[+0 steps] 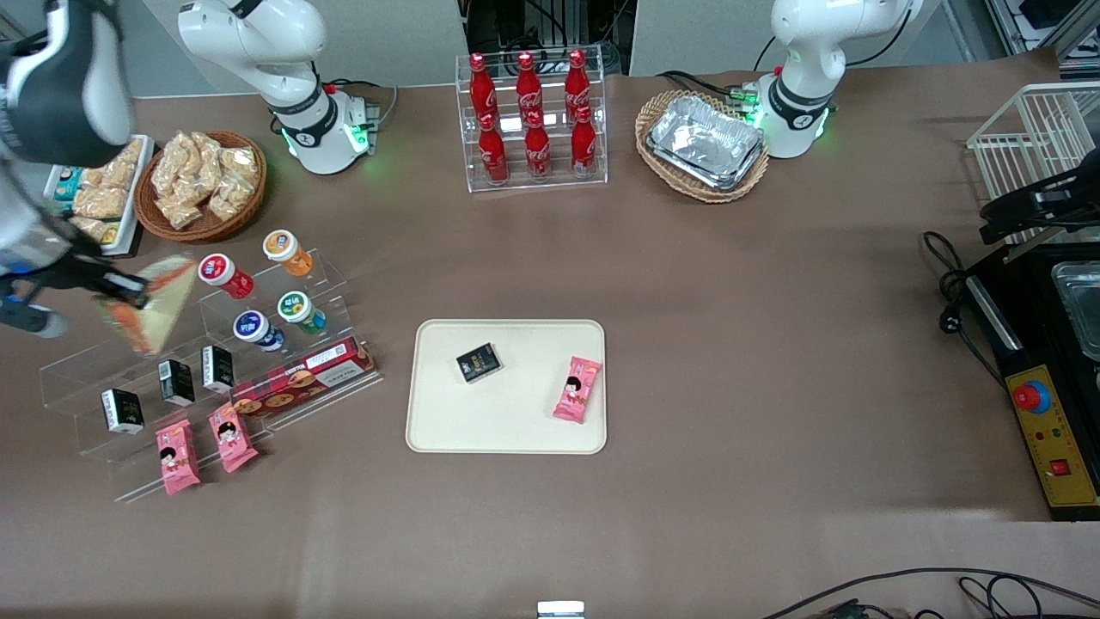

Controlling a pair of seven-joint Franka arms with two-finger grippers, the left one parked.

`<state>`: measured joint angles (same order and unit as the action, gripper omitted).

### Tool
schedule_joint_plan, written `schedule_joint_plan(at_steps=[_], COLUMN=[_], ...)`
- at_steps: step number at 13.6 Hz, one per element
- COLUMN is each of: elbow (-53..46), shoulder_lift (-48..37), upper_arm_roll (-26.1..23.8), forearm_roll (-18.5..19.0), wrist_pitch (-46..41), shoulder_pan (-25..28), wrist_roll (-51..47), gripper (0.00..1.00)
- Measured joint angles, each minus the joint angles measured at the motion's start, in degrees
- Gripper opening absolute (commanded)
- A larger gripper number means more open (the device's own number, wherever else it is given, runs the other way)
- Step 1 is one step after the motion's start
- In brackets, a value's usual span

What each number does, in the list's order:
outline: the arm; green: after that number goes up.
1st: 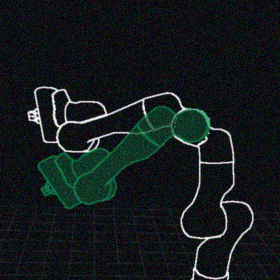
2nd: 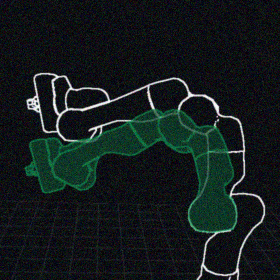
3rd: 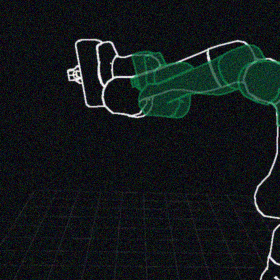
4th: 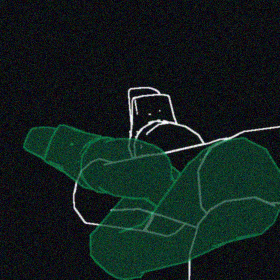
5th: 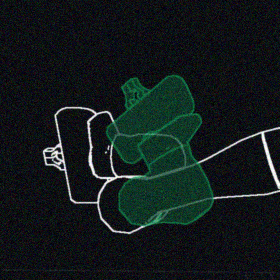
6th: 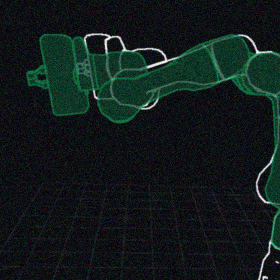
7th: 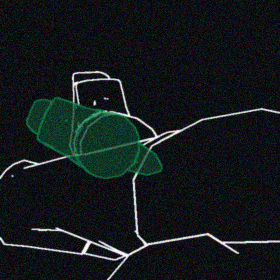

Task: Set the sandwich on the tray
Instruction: 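Lift the sandwich and carry it over the cream tray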

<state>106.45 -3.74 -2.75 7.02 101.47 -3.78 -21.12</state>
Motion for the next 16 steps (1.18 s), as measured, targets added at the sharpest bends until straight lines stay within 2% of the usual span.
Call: schedule_joint_plan(at_steps=[3, 6, 7, 9, 12, 16], elbow=[-0.23, -1.31, -2.79, -6.41, -9.17, -12.23], shoulder_lift=[0.64, 3.45, 5.86, 12.23, 20.45, 28.64], upper_arm_roll=[-8.75, -14.86, -17.22, -21.49, -22.28, -22.27], forearm_roll=[-1.77, -8.14, -8.56, -7.84, -6.23, 0.9], wrist_pitch=[-0.82, -0.61, -0.13, 1.9, 10.5, 17.57], shoulder_pan=[0.35, 0.52, 0.51, 2.06, 8.18, 13.6], wrist_roll=[-15.31, -31.47, -37.66, -50.44, -64.58, -79.75], gripper=[0.0, 0.0, 0.0, 0.0, 0.0, 0.0])
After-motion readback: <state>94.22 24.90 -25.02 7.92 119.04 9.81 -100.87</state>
